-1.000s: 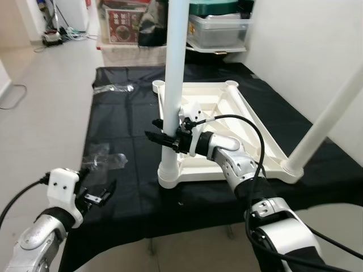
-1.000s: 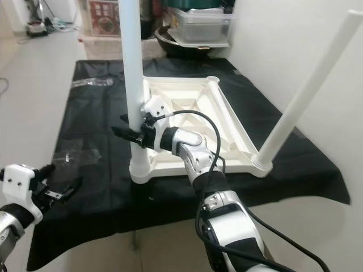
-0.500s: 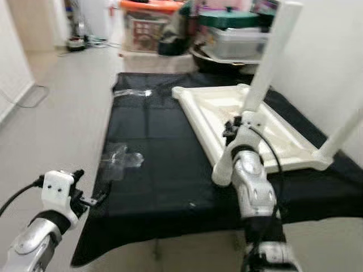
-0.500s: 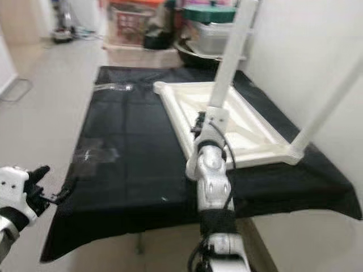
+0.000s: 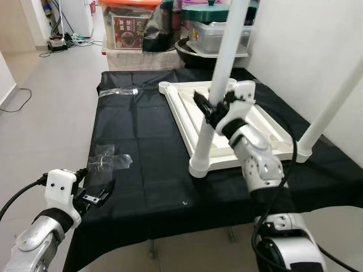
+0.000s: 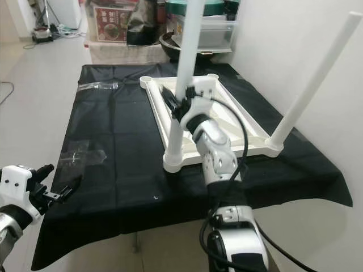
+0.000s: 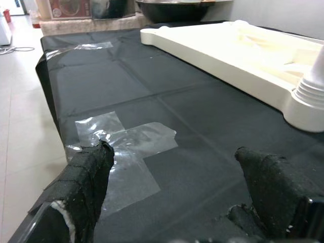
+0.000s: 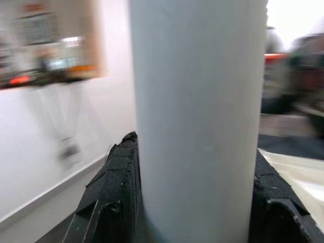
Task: Building children table
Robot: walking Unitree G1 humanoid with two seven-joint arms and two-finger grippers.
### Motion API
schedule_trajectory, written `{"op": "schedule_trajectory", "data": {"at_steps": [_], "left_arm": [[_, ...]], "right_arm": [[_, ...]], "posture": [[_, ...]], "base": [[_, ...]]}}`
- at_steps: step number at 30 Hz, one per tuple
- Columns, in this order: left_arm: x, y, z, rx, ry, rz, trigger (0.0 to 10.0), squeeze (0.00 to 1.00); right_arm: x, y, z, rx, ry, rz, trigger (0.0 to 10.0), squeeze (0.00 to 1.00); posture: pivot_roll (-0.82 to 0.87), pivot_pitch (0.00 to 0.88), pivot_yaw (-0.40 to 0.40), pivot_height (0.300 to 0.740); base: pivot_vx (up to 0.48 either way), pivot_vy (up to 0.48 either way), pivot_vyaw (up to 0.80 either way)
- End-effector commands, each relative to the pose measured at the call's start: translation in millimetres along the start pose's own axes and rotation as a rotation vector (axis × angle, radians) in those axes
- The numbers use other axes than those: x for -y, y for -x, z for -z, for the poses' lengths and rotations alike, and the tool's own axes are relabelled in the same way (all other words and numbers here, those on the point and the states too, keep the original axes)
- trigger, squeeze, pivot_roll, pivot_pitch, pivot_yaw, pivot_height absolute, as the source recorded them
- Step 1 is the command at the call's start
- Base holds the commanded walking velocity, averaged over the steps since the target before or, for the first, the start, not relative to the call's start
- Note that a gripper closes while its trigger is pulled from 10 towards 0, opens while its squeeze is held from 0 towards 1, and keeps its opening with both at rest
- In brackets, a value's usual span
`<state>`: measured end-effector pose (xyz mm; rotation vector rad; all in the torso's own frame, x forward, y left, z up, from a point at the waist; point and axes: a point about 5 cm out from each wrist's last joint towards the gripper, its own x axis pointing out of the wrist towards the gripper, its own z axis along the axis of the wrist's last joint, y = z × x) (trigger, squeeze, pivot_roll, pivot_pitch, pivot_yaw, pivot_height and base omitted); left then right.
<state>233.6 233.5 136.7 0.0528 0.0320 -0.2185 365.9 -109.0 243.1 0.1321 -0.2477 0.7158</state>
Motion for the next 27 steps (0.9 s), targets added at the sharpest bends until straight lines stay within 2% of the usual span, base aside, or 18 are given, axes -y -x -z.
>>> {"op": "schedule_trajectory", "data": {"at_steps": [1, 2, 3, 4, 5, 6, 7, 8, 13, 18, 19, 20, 21, 22, 23, 25, 26, 27], "left_arm": [[0.5, 0.0, 2.6, -0.003, 0.013, -0.007, 10.0, 0.0], [0.6, -0.1, 2.6, -0.002, 0.014, -0.007, 10.0, 0.0], [0.6, -0.1, 2.6, -0.002, 0.014, -0.007, 10.0, 0.0], [1.0, -0.3, 2.6, -0.002, 0.015, -0.007, 10.0, 0.0], [1.0, -0.3, 2.6, -0.002, 0.015, -0.007, 10.0, 0.0], [1.2, -0.4, 2.6, -0.001, 0.015, -0.006, 10.0, 0.0], [1.2, -0.4, 2.6, -0.001, 0.015, -0.006, 10.0, 0.0], [1.5, -0.6, 2.6, -0.001, 0.016, -0.005, 10.0, 0.0], [2.0, -1.2, 2.4, 0.001, 0.02, -0.001, 10.0, 0.0], [2.6, -1.5, 1.9, 0.005, 0.025, 0.004, 10.0, 0.0], [2.7, -1.3, 1.7, 0.007, 0.026, 0.003, 10.0, 0.0], [2.7, -1.3, 1.7, 0.007, 0.026, 0.003, 10.0, 0.0], [2.9, -0.8, 1.5, 0.009, 0.028, 0.002, 10.0, 0.0], [2.9, -0.8, 1.5, 0.009, 0.028, 0.002, 10.0, 0.0], [3.0, 0.1, 1.2, 0.011, 0.029, 0.0, 10.0, 0.0], [3.0, 0.1, 1.2, 0.011, 0.029, 0.0, 10.0, 0.0], [3.2, 1.2, 0.9, 0.013, 0.03, -0.001, 10.0, 0.0], [3.2, 1.2, 0.9, 0.013, 0.03, -0.001, 10.0, 0.0]], "right_arm": [[-23.1, -3.9, 3.5, -0.038, -0.027, -0.25, 10.0, 0.0], [-32.5, -2.2, 9.1, -0.079, -0.028, -0.363, 10.0, 0.0], [-32.5, -2.2, 9.1, -0.079, -0.028, -0.363, 10.0, 0.0], [-45.0, -0.1, 16.7, -0.122, -0.029, -0.471, 10.0, 0.0], [-45.0, -0.1, 16.7, -0.122, -0.029, -0.471, 10.0, 0.0], [-57.3, 1.7, 24.0, -0.145, -0.02, -0.561, 10.0, 0.0], [-57.3, 1.7, 24.0, -0.145, -0.02, -0.561, 10.0, 0.0], [-68.6, 3.0, 31.8, -0.164, -0.014, -0.629, 10.0, 0.0], [-79.1, -3.6, 44.3, -0.184, 0.001, -0.688, 10.0, 0.0], [-68.8, -13.0, 43.0, -0.168, 0.016, -0.614, 10.0, 0.0], [-63.2, -15.2, 42.1, -0.16, 0.007, -0.558, 0.0, 0.0], [-63.2, -15.2, 42.1, -0.16, 0.007, -0.558, 0.0, 0.0], [-52.6, -17.8, 43.7, -0.177, 0.022, -0.43, 0.0, 0.0], [-52.6, -17.8, 43.7, -0.177, 0.022, -0.43, 0.0, 0.0], [-34.1, -20.5, 46.6, -0.2, 0.025, -0.173, 0.0, 0.0], [-34.1, -20.5, 46.6, -0.2, 0.025, -0.173, 0.0, 0.0], [-5.4, -12.7, 53.6, -0.242, 0.003, 0.205, 0.0, 0.0], [-5.4, -12.7, 53.6, -0.242, 0.003, 0.205, 0.0, 0.0]], "posture": [[0.12, 0.0, -0.116, 0.74], [0.13, 0.0, -0.124, 0.74], [0.13, 0.0, -0.124, 0.74], [0.13, 0.0, -0.127, 0.74], [0.13, 0.0, -0.127, 0.74], [0.14, 0.0, -0.127, 0.74], [0.14, 0.0, -0.127, 0.74], [0.14, 0.0, -0.128, 0.74], [0.15, 0.0, -0.131, 0.74], [0.14, 0.0, -0.132, 0.74], [0.14, 0.0, -0.134, 0.74], [0.14, 0.0, -0.134, 0.74], [0.14, 0.0, -0.136, 0.74], [0.14, 0.0, -0.136, 0.74], [0.13, 0.0, -0.136, 0.74], [0.13, 0.0, -0.136, 0.74], [0.13, 0.0, -0.132, 0.74], [0.13, 0.0, -0.132, 0.74]], "base": [[0.0, 0.0, 0.0], [0.0, 0.0, 0.0], [0.0, 0.0, 0.0], [0.0, 0.0, 0.0], [0.0, 0.0, 0.0], [0.0, 0.0, 0.0], [0.0, 0.0, 0.0], [0.0, 0.0, 0.0], [0.0, 0.0, 0.0], [0.0, 0.0, 0.0], [0.0, 0.0, 0.0], [0.0, 0.0, 0.0], [0.0, 0.0, 0.0], [0.0, 0.0, 0.0], [0.0, 0.0, 0.0], [0.0, 0.0, 0.0], [0.0, 0.0, 0.0], [0.0, 0.0, 0.0]]}}
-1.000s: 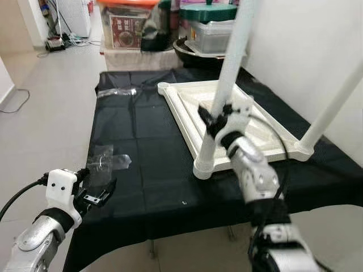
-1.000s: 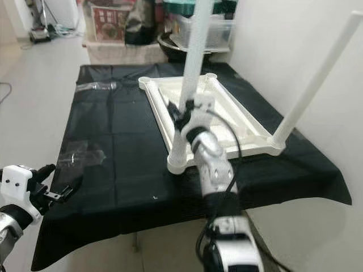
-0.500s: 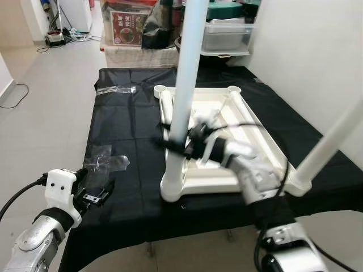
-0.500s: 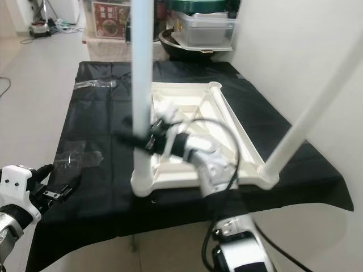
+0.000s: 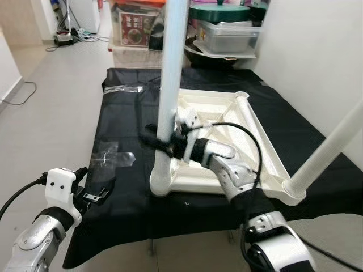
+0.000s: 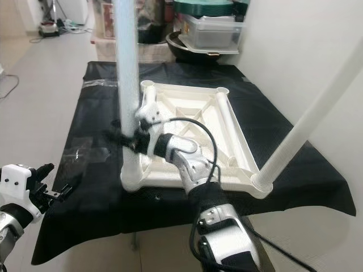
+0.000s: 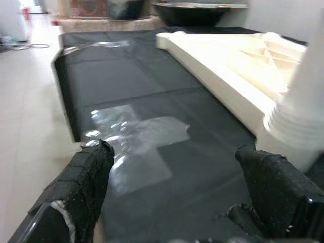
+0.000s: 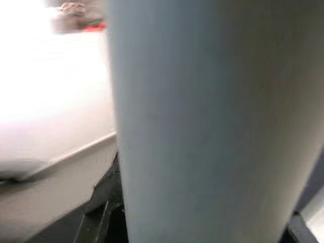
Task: Building children table
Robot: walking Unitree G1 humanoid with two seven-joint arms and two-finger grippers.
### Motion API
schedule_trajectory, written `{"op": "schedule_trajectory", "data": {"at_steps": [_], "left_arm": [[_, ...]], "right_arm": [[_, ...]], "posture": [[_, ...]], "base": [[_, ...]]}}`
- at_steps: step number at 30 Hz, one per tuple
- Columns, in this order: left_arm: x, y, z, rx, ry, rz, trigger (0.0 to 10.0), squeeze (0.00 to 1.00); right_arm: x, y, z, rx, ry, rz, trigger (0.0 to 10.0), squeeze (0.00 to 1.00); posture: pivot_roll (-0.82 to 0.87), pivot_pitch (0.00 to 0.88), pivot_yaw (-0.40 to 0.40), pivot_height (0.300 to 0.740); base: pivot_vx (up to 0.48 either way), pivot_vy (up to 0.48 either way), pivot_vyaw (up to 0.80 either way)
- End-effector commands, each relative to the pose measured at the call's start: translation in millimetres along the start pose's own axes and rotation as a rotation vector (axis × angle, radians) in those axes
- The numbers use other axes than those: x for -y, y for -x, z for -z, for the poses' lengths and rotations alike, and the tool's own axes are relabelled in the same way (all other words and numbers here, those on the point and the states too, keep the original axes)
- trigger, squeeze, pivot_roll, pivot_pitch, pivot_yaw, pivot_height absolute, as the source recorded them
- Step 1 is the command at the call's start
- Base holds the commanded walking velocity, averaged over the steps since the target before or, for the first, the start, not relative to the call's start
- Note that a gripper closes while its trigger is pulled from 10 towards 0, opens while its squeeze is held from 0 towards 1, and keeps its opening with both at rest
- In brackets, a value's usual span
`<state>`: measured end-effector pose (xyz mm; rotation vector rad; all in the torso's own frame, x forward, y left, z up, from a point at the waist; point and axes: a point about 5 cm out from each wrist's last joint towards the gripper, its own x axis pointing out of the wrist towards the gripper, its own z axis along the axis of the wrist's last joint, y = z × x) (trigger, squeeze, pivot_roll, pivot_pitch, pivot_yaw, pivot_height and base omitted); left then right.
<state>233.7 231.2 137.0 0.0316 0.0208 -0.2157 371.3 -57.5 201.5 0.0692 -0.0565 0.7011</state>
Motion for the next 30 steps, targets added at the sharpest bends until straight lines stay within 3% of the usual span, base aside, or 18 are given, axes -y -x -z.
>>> {"op": "schedule_trajectory", "data": {"at_steps": [1, 2, 3, 4, 5, 10, 13, 14, 17, 18, 20, 21, 23, 24, 26, 28, 29, 30], "left_arm": [[1.2, 3.0, 0.8, 0.001, 0.01, 0.001, 10.0, 0.0], [1.2, 3.0, 0.8, 0.001, 0.01, 0.001, 10.0, 0.0], [1.3, 3.9, 0.4, 0.002, 0.01, 0.001, 10.0, 0.0], [1.3, 3.9, 0.4, 0.002, 0.01, 0.001, 10.0, 0.0], [1.3, 4.2, 0.2, 0.001, 0.01, 0.002, 10.0, 0.0], [1.0, 4.4, 0.0, -0.003, 0.009, 0.009, 10.0, 0.0], [0.5, 3.8, 0.2, -0.005, 0.009, 0.012, 10.0, 0.0], [0.3, 3.6, 0.4, -0.005, 0.01, 0.011, 10.0, 0.0], [-0.2, 3.7, 0.6, -0.005, 0.01, 0.008, 10.0, 0.0], [-0.8, 3.8, 0.6, -0.004, 0.011, 0.006, 10.0, 0.0], [-1.2, 4.1, 0.6, -0.004, 0.011, 0.003, 10.0, 0.0], [-1.6, 4.4, 0.6, -0.003, 0.013, 0.001, 10.0, 0.0], [-1.6, 4.4, 0.6, -0.003, 0.013, 0.001, 10.0, 0.0], [-1.7, 4.3, 0.6, -0.003, 0.014, 0.001, 10.0, 0.0], [-1.7, 3.9, 0.5, -0.002, 0.015, 0.003, 10.0, 0.0], [-2.0, 3.2, 0.4, 0.001, 0.018, 0.006, 10.0, 0.0], [-2.0, 3.2, 0.4, 0.001, 0.018, 0.006, 10.0, 0.0], [-2.0, 2.8, 0.3, 0.001, 0.019, 0.008, 10.0, 0.0]], "right_arm": [[53.7, 31.4, 15.5, -0.074, -0.05, 0.542, 0.0, 0.0], [53.7, 31.4, 15.5, -0.074, -0.05, 0.542, 0.0, 0.0], [63.8, 54.2, 25.5, -0.085, -0.058, 0.78, 0.0, 0.0], [63.8, 54.2, 25.5, -0.085, -0.058, 0.78, 0.0, 0.0], [62.4, 71.9, 32.1, -0.091, -0.051, 0.888, 0.0, 0.0], [51.6, 86.8, 30.2, -0.064, -0.01, 0.928, 0.0, 0.0], [48.4, 82.6, 22.0, -0.025, 0.034, 0.897, 0.0, 0.0], [47.4, 77.6, 21.1, -0.023, 0.024, 0.866, 10.0, 0.0], [43.0, 70.2, 18.1, 0.004, 0.011, 0.801, 10.0, 0.0], [38.7, 63.2, 12.4, 0.053, -0.016, 0.733, 10.0, 1.0], [33.3, 56.5, 4.3, 0.098, -0.044, 0.671, 10.0, 1.0], [28.3, 47.8, -9.5, 0.159, -0.055, 0.563, 10.0, 1.0], [28.3, 47.8, -9.5, 0.159, -0.055, 0.563, 10.0, 1.0], [31.9, 47.5, -17.8, 0.2, -0.061, 0.54, 10.0, 0.0], [34.2, 43.9, -24.1, 0.21, -0.065, 0.431, 10.0, 0.0], [37.0, 41.4, -35.3, 0.234, -0.061, 0.231, 10.0, 0.0], [37.0, 41.4, -35.3, 0.234, -0.061, 0.231, 10.0, 0.0], [29.1, 41.2, -35.5, 0.207, -0.021, 0.032, 10.0, 0.0]], "posture": [[0.13, 0.0, -0.131, 0.74], [0.13, 0.0, -0.131, 0.74], [0.13, 0.0, -0.122, 0.74], [0.13, 0.0, -0.122, 0.74], [0.12, 0.0, -0.115, 0.74], [0.11, 0.0, -0.107, 0.74], [0.1, 0.0, -0.105, 0.74], [0.1, 0.0, -0.106, 0.74], [0.1, 0.0, -0.107, 0.74], [0.11, 0.0, -0.109, 0.74], [0.11, 0.0, -0.108, 0.74], [0.11, 0.0, -0.108, 0.74], [0.11, 0.0, -0.108, 0.74], [0.11, 0.0, -0.112, 0.74], [0.11, 0.0, -0.113, 0.74], [0.11, 0.0, -0.11, 0.74], [0.11, 0.0, -0.11, 0.74], [0.11, 0.0, -0.111, 0.74]], "base": [[0.0, 0.0, 0.0], [0.0, 0.0, 0.0], [0.0, 0.0, 0.0], [0.0, 0.0, 0.0], [0.0, 0.0, 0.0], [0.0, 0.0, 0.0], [0.0, 0.0, 0.0], [0.0, 0.0, 0.0], [0.0, 0.0, 0.0], [0.0, 0.0, 0.0], [0.0, 0.0, 0.0], [0.0, 0.0, 0.0], [0.0, 0.0, 0.0], [0.0, 0.0, 0.0], [0.0, 0.0, 0.0], [0.0, 0.0, 0.0], [0.0, 0.0, 0.0], [0.0, 0.0, 0.0]]}}
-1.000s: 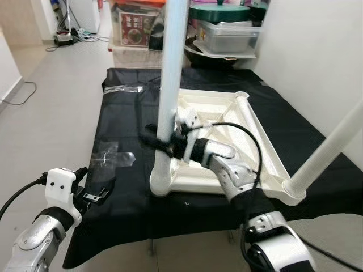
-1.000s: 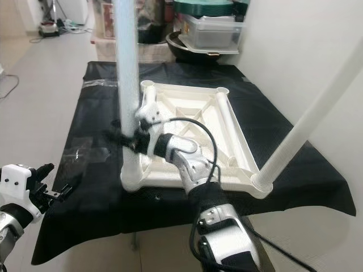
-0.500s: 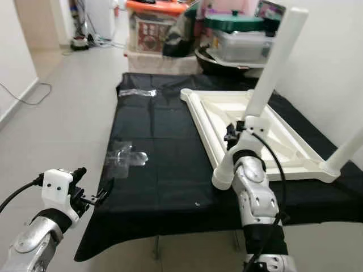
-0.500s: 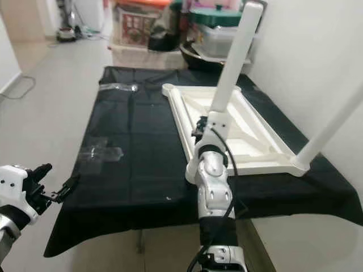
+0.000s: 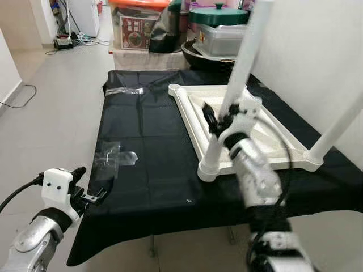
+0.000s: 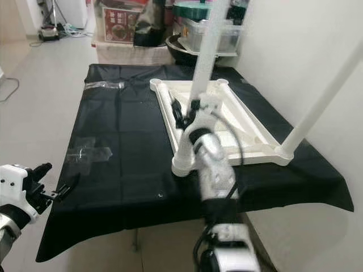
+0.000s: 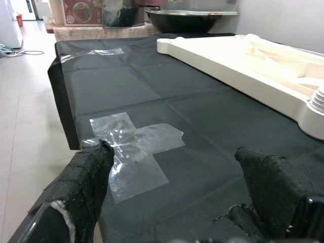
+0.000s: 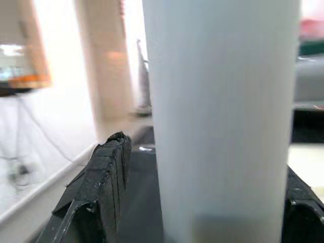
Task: Building children table
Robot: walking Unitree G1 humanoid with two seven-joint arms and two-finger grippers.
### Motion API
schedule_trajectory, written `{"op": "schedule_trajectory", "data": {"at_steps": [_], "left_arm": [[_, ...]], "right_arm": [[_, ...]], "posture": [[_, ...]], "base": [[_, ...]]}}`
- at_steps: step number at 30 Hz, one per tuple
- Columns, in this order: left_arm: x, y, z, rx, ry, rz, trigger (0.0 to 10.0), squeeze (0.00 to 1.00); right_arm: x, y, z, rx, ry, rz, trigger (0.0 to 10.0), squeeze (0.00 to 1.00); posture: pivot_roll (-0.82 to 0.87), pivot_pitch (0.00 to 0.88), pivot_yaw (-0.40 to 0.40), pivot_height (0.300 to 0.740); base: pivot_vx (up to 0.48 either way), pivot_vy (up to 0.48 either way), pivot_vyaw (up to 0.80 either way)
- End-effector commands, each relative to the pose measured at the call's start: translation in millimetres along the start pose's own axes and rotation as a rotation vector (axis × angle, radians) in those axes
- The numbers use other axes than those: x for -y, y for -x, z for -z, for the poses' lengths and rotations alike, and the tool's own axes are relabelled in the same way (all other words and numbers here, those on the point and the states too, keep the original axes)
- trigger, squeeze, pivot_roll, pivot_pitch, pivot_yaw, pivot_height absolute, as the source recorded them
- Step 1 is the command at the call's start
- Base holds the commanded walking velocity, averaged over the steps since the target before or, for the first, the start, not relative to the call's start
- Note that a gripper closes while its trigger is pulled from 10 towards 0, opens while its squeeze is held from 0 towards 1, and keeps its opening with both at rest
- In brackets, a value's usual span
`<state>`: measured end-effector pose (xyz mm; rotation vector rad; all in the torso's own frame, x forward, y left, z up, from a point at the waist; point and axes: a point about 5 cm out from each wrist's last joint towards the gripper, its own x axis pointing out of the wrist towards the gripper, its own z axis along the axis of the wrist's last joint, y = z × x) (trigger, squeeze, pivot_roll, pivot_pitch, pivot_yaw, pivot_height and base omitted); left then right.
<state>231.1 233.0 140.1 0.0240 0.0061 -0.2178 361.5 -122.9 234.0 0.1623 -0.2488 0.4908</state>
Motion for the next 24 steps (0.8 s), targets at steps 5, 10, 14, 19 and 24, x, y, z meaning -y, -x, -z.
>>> {"op": "schedule_trajectory", "data": {"at_steps": [5, 10, 14, 19, 24], "left_arm": [[-1.4, -1.8, 3.3, -0.013, 0.017, 0.006, 10.0, 0.0], [-1.7, -2.3, 3.5, -0.012, 0.017, 0.002, 10.0, 0.0], [-1.8, -2.5, 3.7, -0.012, 0.017, 0.0, 10.0, 0.0], [-2.3, -1.1, 4.5, -0.011, 0.02, -0.011, 10.0, 0.0], [-1.7, 1.9, 4.0, -0.004, 0.026, -0.011, 10.0, 0.0]], "right_arm": [[-64.3, 11.6, 36.1, -0.188, 0.044, -0.75, 10.0, 0.0], [-80.3, 4.5, 45.5, -0.203, 0.055, -0.813, 10.0, 0.0], [-84.5, -1.2, 48.1, -0.207, 0.063, -0.823, 10.0, 0.0], [-75.9, -26.3, 49.3, -0.206, 0.063, -0.644, 0.0, 0.0], [-10.5, -23.4, 66.6, -0.328, 0.03, 0.153, 0.0, 0.0]], "posture": [[0.14, 0.0, -0.123, 0.74], [0.15, 0.0, -0.13, 0.74], [0.16, 0.0, -0.138, 0.74], [0.17, 0.0, -0.15, 0.74], [0.15, 0.0, -0.142, 0.74]], "base": [[0.0, 0.0, 0.0], [0.0, 0.0, 0.0], [0.0, 0.0, 0.0], [0.0, 0.0, 0.0], [0.0, 0.0, 0.0]]}}
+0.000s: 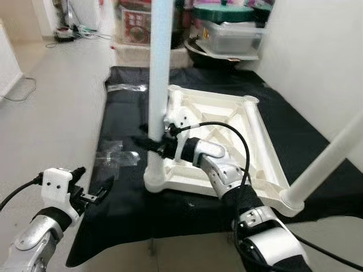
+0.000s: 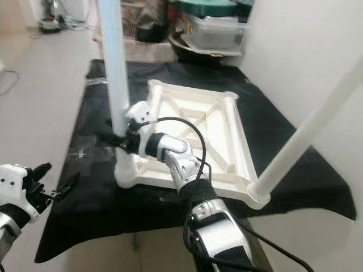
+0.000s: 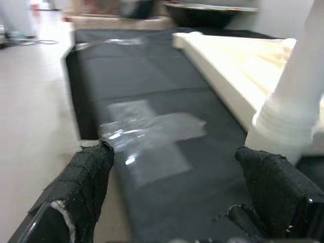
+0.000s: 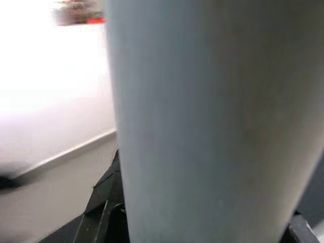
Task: Building children table
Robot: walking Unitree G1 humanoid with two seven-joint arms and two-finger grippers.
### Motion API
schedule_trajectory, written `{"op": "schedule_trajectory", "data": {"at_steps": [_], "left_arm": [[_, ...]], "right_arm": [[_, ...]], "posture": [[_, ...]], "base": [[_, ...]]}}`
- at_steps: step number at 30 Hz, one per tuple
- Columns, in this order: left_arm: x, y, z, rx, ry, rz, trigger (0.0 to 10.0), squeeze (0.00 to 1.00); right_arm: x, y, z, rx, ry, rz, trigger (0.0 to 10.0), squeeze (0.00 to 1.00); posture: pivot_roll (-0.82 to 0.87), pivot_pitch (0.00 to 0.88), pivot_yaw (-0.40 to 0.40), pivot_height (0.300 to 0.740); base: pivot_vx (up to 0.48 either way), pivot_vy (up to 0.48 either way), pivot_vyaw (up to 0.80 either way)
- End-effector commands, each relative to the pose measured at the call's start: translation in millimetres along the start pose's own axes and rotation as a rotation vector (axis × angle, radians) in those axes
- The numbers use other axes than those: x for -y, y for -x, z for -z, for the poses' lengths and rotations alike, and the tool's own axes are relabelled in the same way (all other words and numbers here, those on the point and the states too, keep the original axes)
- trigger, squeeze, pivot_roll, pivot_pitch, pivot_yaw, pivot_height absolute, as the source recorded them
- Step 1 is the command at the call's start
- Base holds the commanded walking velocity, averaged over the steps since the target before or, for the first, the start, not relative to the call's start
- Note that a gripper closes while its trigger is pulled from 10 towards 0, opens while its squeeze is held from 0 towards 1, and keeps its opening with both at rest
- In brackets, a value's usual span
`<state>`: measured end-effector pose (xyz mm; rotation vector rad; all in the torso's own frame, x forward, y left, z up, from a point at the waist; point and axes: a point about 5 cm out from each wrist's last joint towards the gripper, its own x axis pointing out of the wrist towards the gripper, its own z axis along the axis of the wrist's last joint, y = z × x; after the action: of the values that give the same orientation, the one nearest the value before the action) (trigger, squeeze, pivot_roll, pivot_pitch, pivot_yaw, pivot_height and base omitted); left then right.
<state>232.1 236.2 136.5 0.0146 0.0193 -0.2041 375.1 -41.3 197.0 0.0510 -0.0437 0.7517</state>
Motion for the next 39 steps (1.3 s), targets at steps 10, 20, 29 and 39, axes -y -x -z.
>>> {"op": "schedule_trajectory", "data": {"at_steps": [10, 20, 29, 39], "left_arm": [[1.2, 2.8, 0.8, 0.005, 0.017, 0.015, 10.0, 0.0], [0.6, -1.1, 0.6, 0.006, 0.018, 0.024, 10.0, 0.0], [1.4, 0.7, 0.2, 0.015, 0.023, 0.009, 10.0, 0.0], [1.5, 1.3, -1.0, 0.021, 0.029, 0.013, 10.0, 0.0]], "right_arm": [[60.9, 98.6, 52.8, -0.147, -0.135, 1.037, 0.0, 0.0], [44.1, 73.3, 35.9, -0.1, -0.159, 0.835, 10.0, 1.0], [67.6, 62.3, -1.2, -0.136, -0.132, 0.687, 10.0, 0.0], [83.1, 66.6, -15.5, -0.118, -0.277, 0.755, 10.0, 0.0]], "posture": [[0.1, 0.0, -0.102, 0.74], [0.1, 0.0, -0.112, 0.74], [0.1, 0.0, -0.117, 0.74], [0.09, 0.0, -0.111, 0.74]], "base": [[0.0, 0.0, 0.0], [0.0, 0.0, 0.0], [0.0, 0.0, 0.0], [0.0, 0.0, 0.0]]}}
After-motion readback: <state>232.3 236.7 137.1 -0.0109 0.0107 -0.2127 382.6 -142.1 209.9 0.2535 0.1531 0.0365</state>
